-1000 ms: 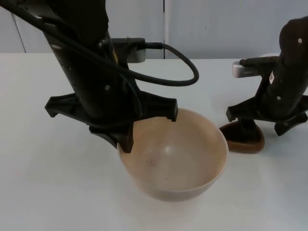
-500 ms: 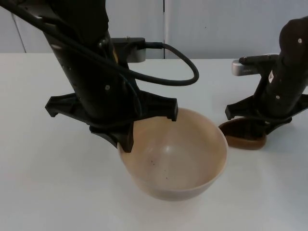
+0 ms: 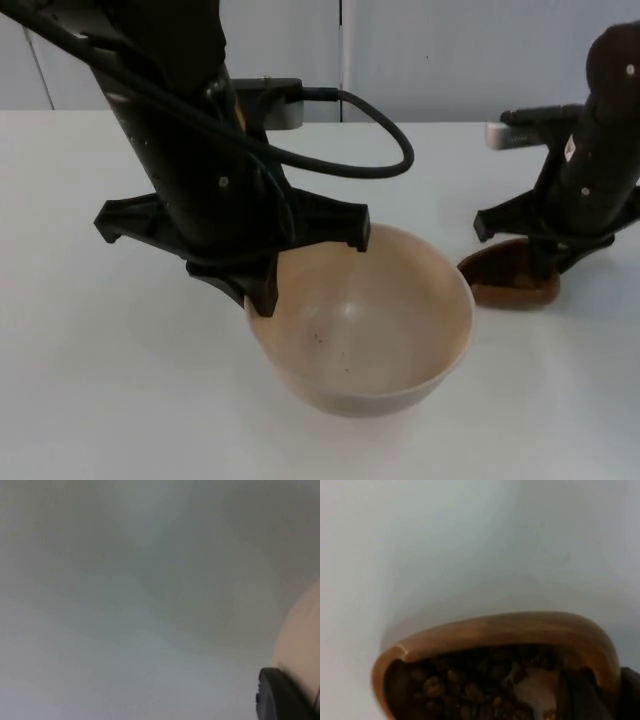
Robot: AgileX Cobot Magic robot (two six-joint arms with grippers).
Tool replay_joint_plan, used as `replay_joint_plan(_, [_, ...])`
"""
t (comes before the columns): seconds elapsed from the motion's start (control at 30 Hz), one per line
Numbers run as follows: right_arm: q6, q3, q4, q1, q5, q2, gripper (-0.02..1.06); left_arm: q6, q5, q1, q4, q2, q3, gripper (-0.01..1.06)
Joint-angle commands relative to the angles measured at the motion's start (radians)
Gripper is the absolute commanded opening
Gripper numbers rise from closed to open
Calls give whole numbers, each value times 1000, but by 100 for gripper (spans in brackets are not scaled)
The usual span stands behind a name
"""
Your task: Pick up the bowl with the left hand and pour the coffee beans from the cup into the bowl with the right hand.
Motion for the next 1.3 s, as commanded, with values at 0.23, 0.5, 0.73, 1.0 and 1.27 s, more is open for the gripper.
replay_joint_plan(0.23, [-55,-2,-8,-3,78,-154,0,-8,-14,-3,-8,-10,3,0])
replay_joint_plan(0.5, [-95,-2,-5,-3,189,-288,0,-8,-14,-3,-8,-10,3,0])
replay_joint_plan(0.73, [-168,-2,29,-3,312,-434,0,-8,-14,-3,-8,-10,3,0])
replay_joint_plan(1.0, [-250,-2,106,-3,431,-561,0,-8,-14,-3,-8,-10,3,0])
replay_joint_plan(1.27, [-259,-2,104,-3,515,-631,0,-8,-14,-3,-8,-10,3,0])
